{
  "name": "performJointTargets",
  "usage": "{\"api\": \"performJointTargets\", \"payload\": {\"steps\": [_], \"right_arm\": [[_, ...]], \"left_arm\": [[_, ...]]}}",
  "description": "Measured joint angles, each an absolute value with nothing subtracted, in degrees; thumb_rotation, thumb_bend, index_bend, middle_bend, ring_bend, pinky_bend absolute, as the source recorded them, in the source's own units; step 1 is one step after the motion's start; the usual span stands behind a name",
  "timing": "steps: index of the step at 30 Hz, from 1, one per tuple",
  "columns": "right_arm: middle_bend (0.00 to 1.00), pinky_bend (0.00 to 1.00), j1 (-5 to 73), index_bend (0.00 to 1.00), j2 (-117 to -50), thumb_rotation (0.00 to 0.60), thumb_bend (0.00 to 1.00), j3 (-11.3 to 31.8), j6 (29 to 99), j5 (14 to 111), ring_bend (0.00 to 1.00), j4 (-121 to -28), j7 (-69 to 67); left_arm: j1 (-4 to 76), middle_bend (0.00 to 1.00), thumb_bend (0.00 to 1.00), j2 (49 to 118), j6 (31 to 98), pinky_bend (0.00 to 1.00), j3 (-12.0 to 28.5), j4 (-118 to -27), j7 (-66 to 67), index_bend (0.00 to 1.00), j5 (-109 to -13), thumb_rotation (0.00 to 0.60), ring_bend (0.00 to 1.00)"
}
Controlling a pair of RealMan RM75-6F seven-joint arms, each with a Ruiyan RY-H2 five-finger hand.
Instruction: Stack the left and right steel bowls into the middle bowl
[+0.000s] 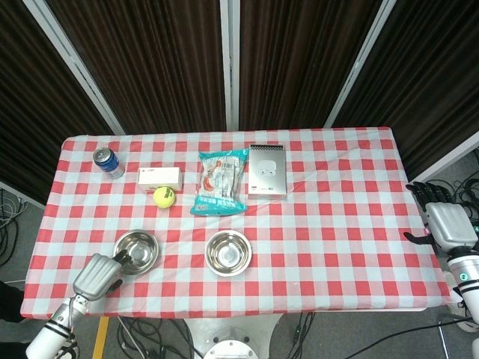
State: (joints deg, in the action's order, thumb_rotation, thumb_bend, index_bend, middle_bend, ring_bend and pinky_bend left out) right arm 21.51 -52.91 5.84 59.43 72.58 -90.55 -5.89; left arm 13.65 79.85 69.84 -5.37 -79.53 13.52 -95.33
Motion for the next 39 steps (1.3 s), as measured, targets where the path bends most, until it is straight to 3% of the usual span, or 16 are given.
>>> {"api": "performJointTargets", "payload": {"steps": [17, 28, 39], "right_arm": [[0.06, 0.0, 21.5, 0.09, -52.7, 0.6, 0.1, 6.4, 58.2, 71.6, 0.0, -90.1, -6.2], [0.06, 0.0, 21.0, 0.09, -53.4, 0.6, 0.1, 6.7, 58.7, 71.9, 0.0, -88.7, -7.8], [0.06, 0.0, 20.4, 0.09, -53.9, 0.6, 0.1, 6.7, 59.1, 73.1, 0.0, -86.9, -9.9]], "left_arm": [[15.7, 0.52, 0.33, 84.4, 68.1, 0.97, -5.0, -73.2, 12.4, 0.54, -93.9, 0.6, 0.98], [16.2, 0.63, 0.37, 87.8, 70.4, 1.0, -3.9, -69.1, 11.8, 0.63, -93.8, 0.6, 1.0], [16.7, 0.67, 0.4, 88.3, 71.5, 1.0, -3.8, -68.2, 11.3, 0.67, -93.9, 0.6, 1.0]]}}
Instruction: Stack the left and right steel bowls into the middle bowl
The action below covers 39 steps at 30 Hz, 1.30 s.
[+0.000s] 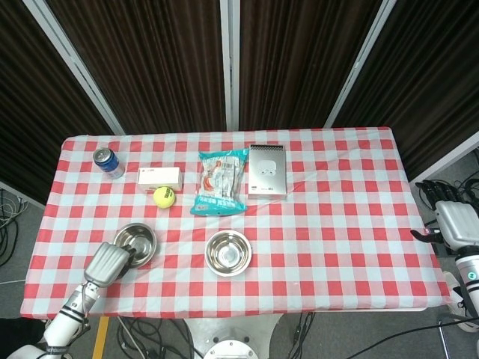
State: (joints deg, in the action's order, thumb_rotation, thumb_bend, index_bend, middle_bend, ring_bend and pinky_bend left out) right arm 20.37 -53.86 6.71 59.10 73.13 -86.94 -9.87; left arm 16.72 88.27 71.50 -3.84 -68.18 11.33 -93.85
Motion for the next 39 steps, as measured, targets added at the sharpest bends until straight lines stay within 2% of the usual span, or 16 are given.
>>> {"api": "performJointTargets", "payload": {"steps": [12, 24, 29, 39], "right_arm": [[0.06, 0.0, 20.2, 0.09, -53.5, 0.6, 0.1, 7.3, 59.9, 73.7, 0.0, -86.8, -11.1], [0.07, 0.0, 19.7, 0.09, -51.2, 0.6, 0.1, 8.6, 60.6, 73.8, 0.0, -88.8, -15.6], [0.07, 0.0, 19.4, 0.09, -50.8, 0.6, 0.1, 8.9, 60.8, 73.9, 0.0, -88.4, -17.7], [0.07, 0.0, 18.7, 0.09, -50.8, 0.6, 0.1, 9.3, 61.6, 74.1, 0.0, -87.2, -19.9]], "left_arm": [[17.9, 0.68, 0.4, 86.8, 72.3, 1.0, -3.8, -72.6, 12.6, 0.68, -95.0, 0.6, 1.0], [23.4, 0.69, 0.41, 84.1, 68.0, 1.0, -2.7, -86.3, 19.9, 0.69, -97.6, 0.6, 1.0], [26.5, 0.69, 0.41, 85.3, 64.1, 1.0, -2.7, -90.9, 23.1, 0.7, -99.2, 0.6, 1.0], [30.1, 0.69, 0.41, 88.3, 61.3, 1.0, -1.9, -93.1, 24.2, 0.7, -100.3, 0.6, 1.0]]}}
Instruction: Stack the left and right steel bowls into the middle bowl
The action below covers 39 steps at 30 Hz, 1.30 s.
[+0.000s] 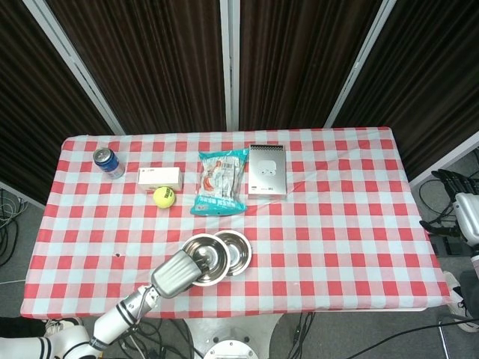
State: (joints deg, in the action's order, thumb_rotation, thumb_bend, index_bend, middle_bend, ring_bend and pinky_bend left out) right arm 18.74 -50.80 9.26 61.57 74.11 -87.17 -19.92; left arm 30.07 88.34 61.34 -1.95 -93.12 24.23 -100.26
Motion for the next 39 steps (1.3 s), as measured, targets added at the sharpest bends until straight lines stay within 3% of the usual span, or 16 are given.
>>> {"api": "performJointTargets", "payload": {"steps": [33, 39], "right_arm": [[0.07, 0.0, 19.1, 0.09, -50.8, 0.6, 0.1, 11.2, 59.1, 71.2, 0.0, -83.3, -23.6], [0.07, 0.0, 19.3, 0.09, -50.9, 0.6, 0.1, 11.5, 58.9, 70.8, 0.0, -83.3, -23.4]], "left_arm": [[38.9, 0.68, 0.41, 96.6, 57.2, 1.0, 0.6, -81.6, 16.3, 0.7, -98.5, 0.6, 1.0], [39.7, 0.6, 0.3, 96.7, 58.1, 1.0, 0.3, -80.6, 13.0, 0.6, -98.8, 0.6, 1.0]]}}
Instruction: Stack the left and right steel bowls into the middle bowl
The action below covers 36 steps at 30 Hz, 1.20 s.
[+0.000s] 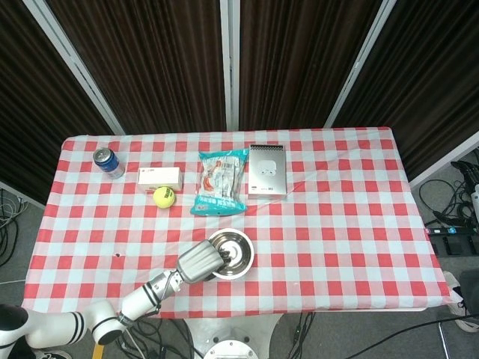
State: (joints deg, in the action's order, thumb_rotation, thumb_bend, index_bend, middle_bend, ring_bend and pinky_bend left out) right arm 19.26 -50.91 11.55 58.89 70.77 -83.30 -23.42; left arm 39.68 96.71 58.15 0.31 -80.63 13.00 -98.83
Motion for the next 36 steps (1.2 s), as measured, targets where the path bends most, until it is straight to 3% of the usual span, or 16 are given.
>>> {"api": "performJointTargets", "payload": {"steps": [5, 13, 21, 24, 27, 29, 31, 36], "right_arm": [[0.07, 0.0, 19.3, 0.09, -50.9, 0.6, 0.1, 11.7, 58.9, 70.7, 0.0, -83.7, -23.1], [0.07, 0.0, 19.0, 0.09, -50.5, 0.6, 0.1, 11.7, 59.5, 71.3, 0.0, -84.4, -23.0], [0.07, 0.0, 18.2, 0.09, -50.4, 0.6, 0.1, 10.7, 61.2, 74.3, 0.0, -85.7, -22.8], [0.07, 0.0, 17.9, 0.09, -51.1, 0.6, 0.11, 9.4, 62.1, 76.6, 0.0, -85.8, -21.1], [0.05, 0.0, 17.4, 0.09, -52.9, 0.6, 0.13, 7.7, 63.6, 79.4, 0.0, -85.1, -17.4], [0.03, 0.0, 16.8, 0.08, -54.6, 0.6, 0.13, 6.4, 65.0, 81.6, 0.0, -84.4, -14.7], [0.01, 0.0, 15.9, 0.06, -57.0, 0.6, 0.12, 4.9, 67.4, 83.9, 0.0, -83.3, -11.9], [0.0, 0.0, 13.2, 0.04, -61.6, 0.6, 0.1, 2.4, 72.7, 86.8, 0.0, -81.4, -5.4]], "left_arm": [[40.4, 0.56, 0.23, 95.9, 59.7, 1.0, -0.3, -80.5, 9.9, 0.55, -100.0, 0.6, 1.0], [40.3, 0.56, 0.23, 93.3, 62.0, 1.0, -0.1, -82.0, 10.8, 0.54, -100.1, 0.6, 1.0], [35.5, 0.55, 0.23, 83.9, 66.8, 0.97, 1.8, -84.0, 15.2, 0.55, -93.6, 0.6, 0.96], [31.3, 0.52, 0.23, 81.4, 70.5, 0.88, 2.8, -83.4, 15.1, 0.55, -88.6, 0.6, 0.81], [26.1, 0.45, 0.23, 79.6, 75.2, 0.75, 3.3, -81.7, 13.4, 0.51, -84.7, 0.6, 0.6], [22.4, 0.36, 0.23, 78.5, 78.3, 0.56, 3.3, -80.3, 11.1, 0.4, -82.4, 0.6, 0.4], [19.5, 0.29, 0.21, 77.7, 79.8, 0.41, 2.8, -79.2, 8.6, 0.33, -81.1, 0.6, 0.27], [12.5, 0.23, 0.19, 75.9, 83.0, 0.28, 0.3, -76.4, 1.9, 0.28, -79.6, 0.6, 0.18]]}}
